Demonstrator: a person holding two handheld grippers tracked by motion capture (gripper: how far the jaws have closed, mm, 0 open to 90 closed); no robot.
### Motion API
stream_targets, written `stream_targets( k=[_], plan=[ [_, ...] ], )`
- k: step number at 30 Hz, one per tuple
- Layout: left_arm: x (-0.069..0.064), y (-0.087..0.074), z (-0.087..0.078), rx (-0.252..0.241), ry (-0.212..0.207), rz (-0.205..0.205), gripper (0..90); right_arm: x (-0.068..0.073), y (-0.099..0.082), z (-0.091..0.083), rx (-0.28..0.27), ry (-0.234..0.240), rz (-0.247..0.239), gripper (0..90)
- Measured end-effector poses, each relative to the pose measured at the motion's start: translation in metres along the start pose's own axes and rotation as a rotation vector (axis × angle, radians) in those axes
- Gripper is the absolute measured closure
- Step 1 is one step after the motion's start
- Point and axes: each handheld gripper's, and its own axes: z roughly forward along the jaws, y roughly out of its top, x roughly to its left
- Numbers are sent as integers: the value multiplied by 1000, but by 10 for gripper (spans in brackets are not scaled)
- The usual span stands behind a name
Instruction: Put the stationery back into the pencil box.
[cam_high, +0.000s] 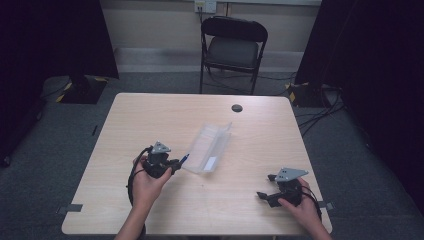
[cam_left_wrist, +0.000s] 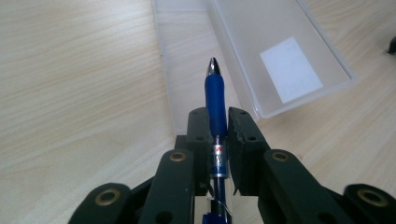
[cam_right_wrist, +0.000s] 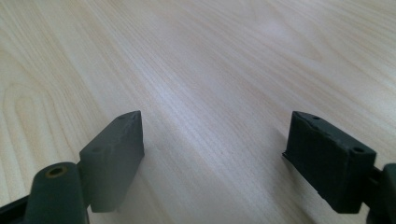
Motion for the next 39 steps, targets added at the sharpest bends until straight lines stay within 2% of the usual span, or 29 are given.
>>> stream_targets(
  k=[14,15,20,31,39],
  plan=[
    [4,14,13,-13,31,-15,799,0,0,0,0,0,0,181],
    [5,15,13,-8,22,-11,799,0,0,0,0,0,-1,181],
    [6,22,17,-5,37,-14,799,0,0,0,0,0,0,181],
    [8,34,27,-13,33,-29,799,0,0,0,1,1,-2,181],
    [8,42,35,-11,48,-26,799,0,0,0,1,2,-2,181]
  ],
)
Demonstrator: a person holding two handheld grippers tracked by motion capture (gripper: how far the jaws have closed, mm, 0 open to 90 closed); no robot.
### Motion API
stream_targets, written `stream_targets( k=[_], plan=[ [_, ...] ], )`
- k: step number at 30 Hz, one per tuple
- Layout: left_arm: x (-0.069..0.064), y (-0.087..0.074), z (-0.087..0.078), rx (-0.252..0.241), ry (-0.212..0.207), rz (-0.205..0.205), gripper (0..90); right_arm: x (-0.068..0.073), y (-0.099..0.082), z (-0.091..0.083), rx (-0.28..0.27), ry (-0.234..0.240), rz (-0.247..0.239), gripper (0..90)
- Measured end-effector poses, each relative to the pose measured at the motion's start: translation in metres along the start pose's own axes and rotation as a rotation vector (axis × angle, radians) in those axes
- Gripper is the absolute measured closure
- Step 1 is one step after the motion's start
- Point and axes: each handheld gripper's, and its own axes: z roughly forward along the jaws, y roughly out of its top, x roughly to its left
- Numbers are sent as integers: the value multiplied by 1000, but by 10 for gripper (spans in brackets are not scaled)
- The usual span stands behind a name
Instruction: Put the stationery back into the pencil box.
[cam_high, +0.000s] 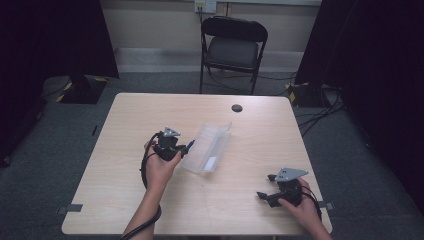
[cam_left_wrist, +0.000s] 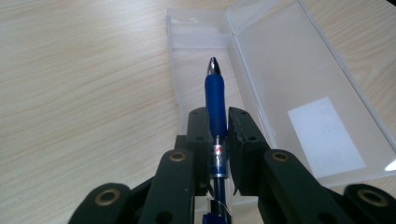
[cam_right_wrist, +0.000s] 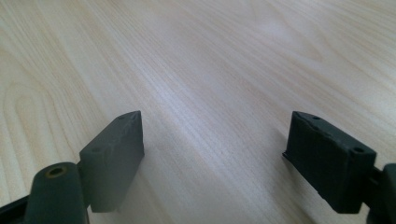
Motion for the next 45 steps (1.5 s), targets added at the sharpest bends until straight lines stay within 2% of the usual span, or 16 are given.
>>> stream_targets(
  k=[12,13,16,18,21,22,23,28,30,31,35,45],
  plan=[
    [-3,12,13,4,14,20,798,0,0,0,0,0,0,181],
    [-4,13,14,-4,13,7,798,0,0,0,0,0,0,181],
    [-2,15,16,2,23,15,798,0,0,0,0,1,-1,181],
    [-2,16,18,-5,26,0,799,0,0,0,0,1,-1,180],
    [-2,17,21,8,40,12,798,0,0,0,0,1,0,181],
    [-2,17,23,-6,40,0,798,0,0,0,0,1,-1,181],
    [-2,18,24,1,44,3,798,0,0,0,0,1,-1,181],
    [-4,23,28,7,45,17,798,0,0,0,0,1,0,181],
    [-5,25,30,-3,49,2,798,0,0,0,0,1,-1,181],
    [-4,27,30,9,50,15,798,0,0,0,0,1,0,181],
    [-5,28,37,4,60,11,798,0,0,0,0,4,-1,181],
    [-8,27,52,10,53,4,798,1,0,0,-2,9,-2,181]
  ],
)
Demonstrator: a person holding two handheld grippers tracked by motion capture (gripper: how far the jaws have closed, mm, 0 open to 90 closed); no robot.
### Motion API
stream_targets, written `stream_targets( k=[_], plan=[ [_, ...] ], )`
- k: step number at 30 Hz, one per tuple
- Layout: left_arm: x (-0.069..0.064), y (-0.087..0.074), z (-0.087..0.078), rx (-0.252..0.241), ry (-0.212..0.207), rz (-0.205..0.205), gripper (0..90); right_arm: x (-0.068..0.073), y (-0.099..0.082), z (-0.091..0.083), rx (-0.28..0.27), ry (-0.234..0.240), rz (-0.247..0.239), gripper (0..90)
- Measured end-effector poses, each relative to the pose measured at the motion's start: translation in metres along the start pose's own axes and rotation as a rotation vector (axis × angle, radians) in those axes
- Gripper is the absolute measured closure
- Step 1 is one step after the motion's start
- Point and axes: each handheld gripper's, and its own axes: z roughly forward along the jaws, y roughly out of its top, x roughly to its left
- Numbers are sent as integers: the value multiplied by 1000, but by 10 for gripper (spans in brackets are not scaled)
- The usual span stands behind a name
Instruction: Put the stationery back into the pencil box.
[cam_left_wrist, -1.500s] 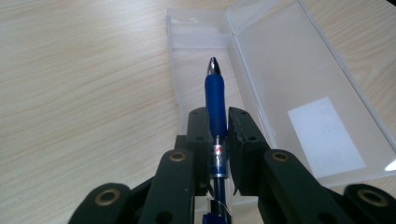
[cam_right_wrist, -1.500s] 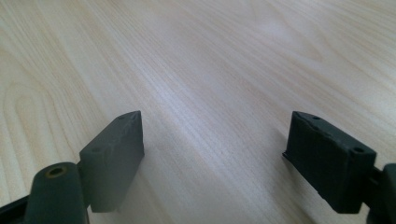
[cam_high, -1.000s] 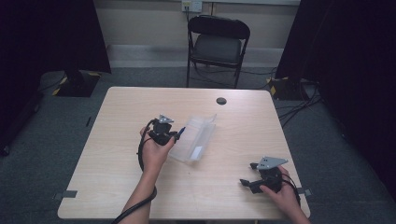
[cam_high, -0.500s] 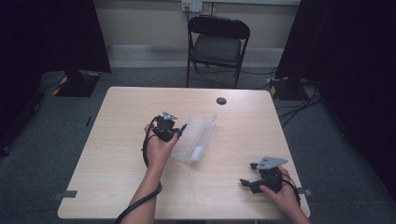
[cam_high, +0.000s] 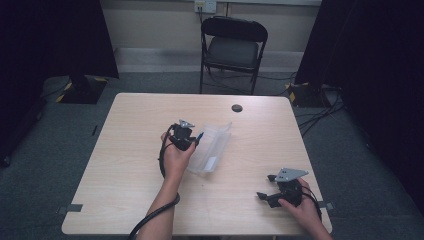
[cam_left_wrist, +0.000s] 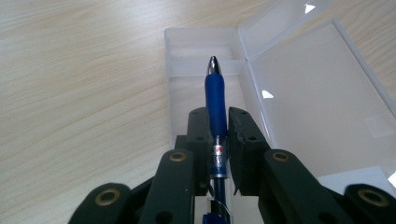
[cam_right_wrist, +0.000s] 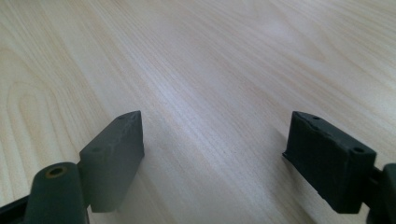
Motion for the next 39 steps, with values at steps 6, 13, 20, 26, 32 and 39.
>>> stream_targets(
  k=[6,13,20,26,32,39],
  plan=[
    [-3,1,6,8,2,2,798,0,0,0,0,1,0,181],
    [-3,1,12,14,-3,-7,797,0,0,0,0,1,0,181],
    [-6,4,15,12,9,0,797,0,0,0,0,1,0,180],
    [-9,4,20,10,3,-6,797,0,0,0,0,1,-1,180],
    [-10,4,24,13,1,-11,797,0,0,0,0,3,-1,181],
    [-10,0,29,27,6,-25,797,0,0,0,0,3,-1,181]
  ],
)
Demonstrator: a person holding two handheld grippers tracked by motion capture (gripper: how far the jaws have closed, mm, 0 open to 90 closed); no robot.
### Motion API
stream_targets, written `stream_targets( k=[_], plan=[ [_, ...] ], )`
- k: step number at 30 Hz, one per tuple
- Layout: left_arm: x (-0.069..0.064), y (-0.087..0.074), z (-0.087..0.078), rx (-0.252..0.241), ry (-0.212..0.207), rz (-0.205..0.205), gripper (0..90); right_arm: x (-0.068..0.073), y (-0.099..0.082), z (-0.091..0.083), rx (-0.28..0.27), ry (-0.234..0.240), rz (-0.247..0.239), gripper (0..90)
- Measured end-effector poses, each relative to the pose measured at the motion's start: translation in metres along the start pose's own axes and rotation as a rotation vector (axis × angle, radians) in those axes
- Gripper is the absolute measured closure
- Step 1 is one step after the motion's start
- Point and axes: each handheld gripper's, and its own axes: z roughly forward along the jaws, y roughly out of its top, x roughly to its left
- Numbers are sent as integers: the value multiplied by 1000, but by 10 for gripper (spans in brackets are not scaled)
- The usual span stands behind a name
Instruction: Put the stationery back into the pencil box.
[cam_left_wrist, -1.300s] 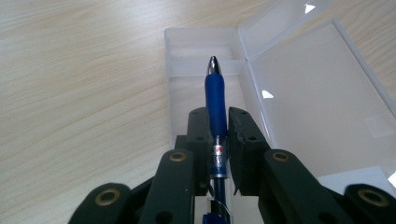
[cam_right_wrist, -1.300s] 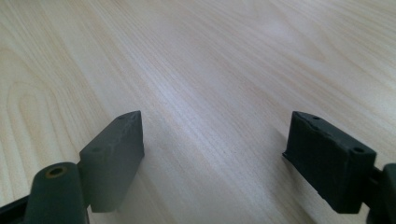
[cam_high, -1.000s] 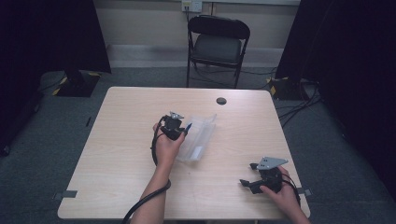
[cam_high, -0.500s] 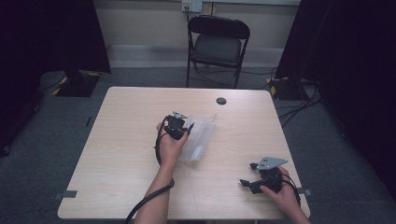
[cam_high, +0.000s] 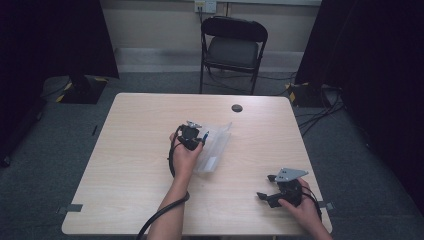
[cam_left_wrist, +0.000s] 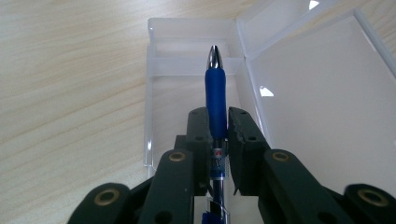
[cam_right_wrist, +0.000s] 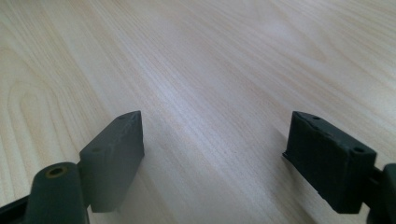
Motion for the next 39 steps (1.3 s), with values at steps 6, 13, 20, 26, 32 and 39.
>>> stream_targets(
  k=[6,13,20,26,32,39],
  plan=[
    [1,-3,1,8,4,-8,795,0,0,0,2,-5,-1,181],
    [2,-5,-1,-14,7,-3,721,0,0,0,2,-6,-1,181],
    [4,-5,-9,-49,-14,9,609,0,0,0,2,-4,-1,181],
    [6,-7,-22,-82,-25,-7,463,0,0,-1,1,-2,-4,181],
    [8,-9,-38,-96,-45,20,353,0,0,-1,2,-1,-4,180],
    [13,-15,-56,-93,-58,30,309,0,0,-1,1,-2,-5,181]
  ],
)
